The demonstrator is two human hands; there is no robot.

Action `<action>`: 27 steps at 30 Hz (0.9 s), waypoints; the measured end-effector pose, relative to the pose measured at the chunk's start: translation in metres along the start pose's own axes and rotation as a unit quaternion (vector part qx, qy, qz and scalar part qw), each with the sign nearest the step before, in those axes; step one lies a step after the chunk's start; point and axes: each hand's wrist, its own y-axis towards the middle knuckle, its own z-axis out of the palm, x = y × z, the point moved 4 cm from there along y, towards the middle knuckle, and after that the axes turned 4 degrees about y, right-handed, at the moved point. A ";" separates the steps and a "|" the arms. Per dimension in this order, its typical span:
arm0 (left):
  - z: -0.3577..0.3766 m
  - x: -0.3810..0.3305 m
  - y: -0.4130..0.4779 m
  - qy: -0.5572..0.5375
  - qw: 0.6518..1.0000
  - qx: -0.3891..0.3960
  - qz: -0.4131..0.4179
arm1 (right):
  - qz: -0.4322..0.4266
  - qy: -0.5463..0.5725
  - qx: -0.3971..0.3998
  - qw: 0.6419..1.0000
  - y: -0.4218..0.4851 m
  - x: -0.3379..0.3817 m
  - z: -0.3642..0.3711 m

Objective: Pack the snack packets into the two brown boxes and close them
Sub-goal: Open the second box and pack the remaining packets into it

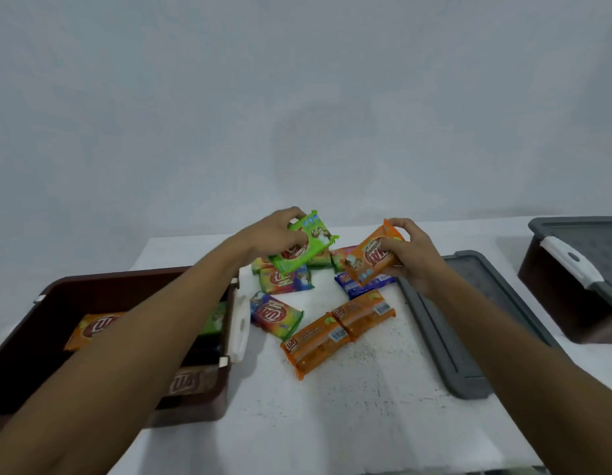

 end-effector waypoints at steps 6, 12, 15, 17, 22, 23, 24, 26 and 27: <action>-0.053 0.032 -0.047 -0.036 0.999 0.000 -0.003 | -0.006 -0.015 0.063 0.998 -0.026 0.021 0.065; -0.109 0.101 -0.090 -0.008 0.999 0.020 -0.025 | -0.005 -0.051 0.120 0.991 -0.054 0.029 0.146; -0.134 0.134 -0.112 0.033 0.998 0.047 -0.023 | -0.021 -0.078 0.141 0.987 -0.067 0.030 0.184; -0.144 0.150 -0.124 0.087 0.993 0.073 -0.016 | -0.048 -0.129 0.160 0.977 -0.075 0.031 0.205; -0.152 0.179 -0.146 0.165 0.980 0.108 0.014 | -0.092 -0.213 0.210 0.950 -0.091 0.028 0.257; -0.151 0.181 -0.148 0.172 0.979 0.103 0.027 | -0.097 -0.223 0.221 0.945 -0.092 0.028 0.265; -0.150 0.182 -0.149 0.183 0.977 0.099 0.041 | -0.105 -0.235 0.234 0.938 -0.094 0.028 0.270; -0.147 0.186 -0.152 0.211 0.970 0.099 0.067 | -0.123 -0.269 0.267 0.917 -0.099 0.029 0.279; -0.145 0.188 -0.153 0.223 0.966 0.102 0.076 | -0.129 -0.288 0.293 0.902 -0.101 0.029 0.282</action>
